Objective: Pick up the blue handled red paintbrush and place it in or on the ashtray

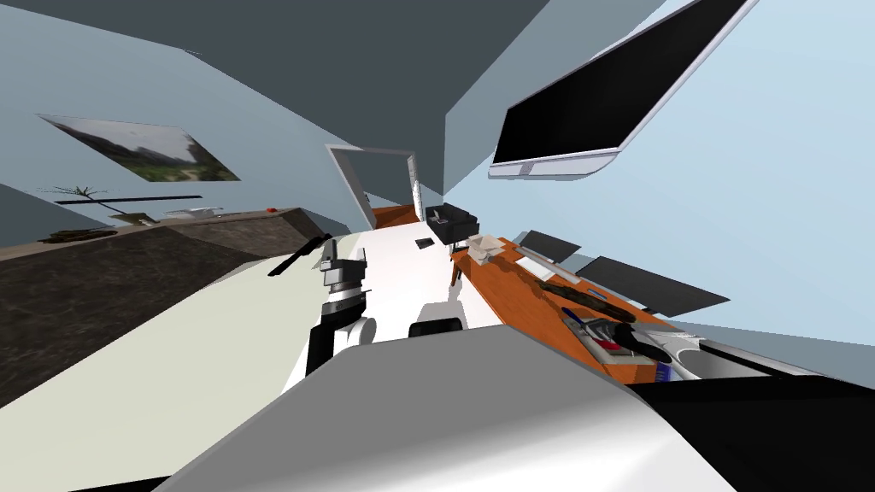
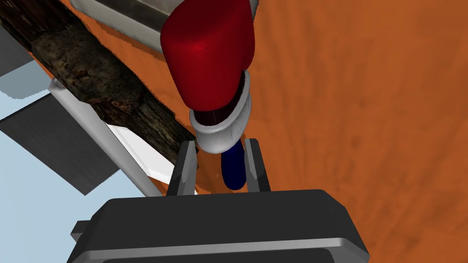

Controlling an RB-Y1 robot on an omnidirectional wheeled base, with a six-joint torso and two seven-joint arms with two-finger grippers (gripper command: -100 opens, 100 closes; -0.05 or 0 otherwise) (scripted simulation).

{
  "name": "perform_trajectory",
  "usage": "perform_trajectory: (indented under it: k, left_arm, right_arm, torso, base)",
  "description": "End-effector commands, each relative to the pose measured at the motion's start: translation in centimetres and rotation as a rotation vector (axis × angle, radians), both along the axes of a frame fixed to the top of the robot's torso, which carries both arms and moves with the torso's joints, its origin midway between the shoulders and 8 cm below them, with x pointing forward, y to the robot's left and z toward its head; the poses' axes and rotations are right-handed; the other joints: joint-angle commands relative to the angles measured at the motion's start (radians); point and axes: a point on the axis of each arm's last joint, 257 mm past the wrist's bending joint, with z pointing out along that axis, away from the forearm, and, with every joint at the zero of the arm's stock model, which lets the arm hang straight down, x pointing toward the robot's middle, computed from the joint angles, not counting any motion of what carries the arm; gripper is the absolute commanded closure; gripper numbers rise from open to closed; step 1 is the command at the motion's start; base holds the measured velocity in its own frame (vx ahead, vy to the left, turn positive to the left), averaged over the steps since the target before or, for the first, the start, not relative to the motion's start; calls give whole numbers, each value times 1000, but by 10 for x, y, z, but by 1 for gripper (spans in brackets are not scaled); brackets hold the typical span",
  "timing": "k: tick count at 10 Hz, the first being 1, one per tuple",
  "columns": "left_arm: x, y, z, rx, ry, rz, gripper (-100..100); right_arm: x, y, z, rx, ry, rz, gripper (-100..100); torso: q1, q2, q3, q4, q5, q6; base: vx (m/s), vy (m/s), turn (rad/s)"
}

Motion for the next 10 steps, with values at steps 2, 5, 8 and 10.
perform_trajectory:
  k: [2, 5, 8, 10]
  left_arm:
    - [0, 0, 0, 0, 0, 0, 0]
    - [0, 0, 0, 0, 0, 0, 0]
    - [0, 0, 0, 0, 0, 0, 0]
    - [0, 0, 0, 0, 0, 0, 0]
  right_arm:
    - [8, -11, 8, -44, -19, -7, 100]
    - [15, -15, 9, -72, -31, -9, 100]
    - [20, -8, -7, -98, -19, 5, 100]
    - [37, 13, -22, -59, -35, 42, 100]
  torso:
    - [-2, 1, 1, 1, 1, -1]
    - [-4, 2, 1, 1, 0, -1]
    - [-14, 8, 5, 2, -2, 1]
    - [-16, 7, 4, 1, -3, 1]
  base:
    - [-60, -55, 66]
    - [-55, -71, 48]
    - [-138, -211, 89]
    - [-97, -200, 55]
